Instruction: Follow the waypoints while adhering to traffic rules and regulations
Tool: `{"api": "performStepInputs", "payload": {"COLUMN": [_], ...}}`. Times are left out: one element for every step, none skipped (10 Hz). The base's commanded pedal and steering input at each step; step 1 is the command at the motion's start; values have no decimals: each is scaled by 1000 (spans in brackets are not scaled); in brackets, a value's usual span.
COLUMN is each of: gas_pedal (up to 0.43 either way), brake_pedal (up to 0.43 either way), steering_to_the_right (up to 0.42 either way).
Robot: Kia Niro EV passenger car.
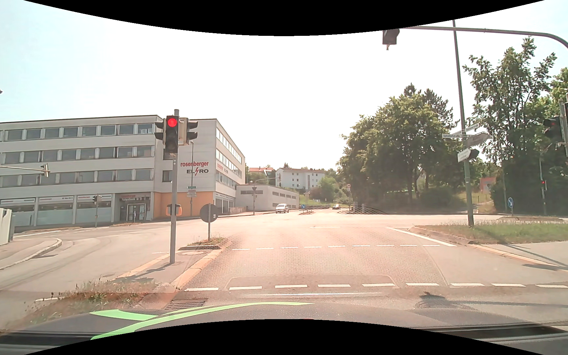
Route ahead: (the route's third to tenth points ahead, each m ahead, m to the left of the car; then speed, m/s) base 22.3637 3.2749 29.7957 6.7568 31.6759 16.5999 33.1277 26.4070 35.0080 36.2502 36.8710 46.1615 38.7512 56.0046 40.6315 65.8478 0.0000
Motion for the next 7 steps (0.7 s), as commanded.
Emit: {"api": "performStepInputs", "payload": {"gas_pedal": [0,0,0,0,0,0,0], "brake_pedal": [372,372,372,372,372,372,372], "steering_to_the_right": [-8,-8,-8,-8,-8,-8,-8]}}
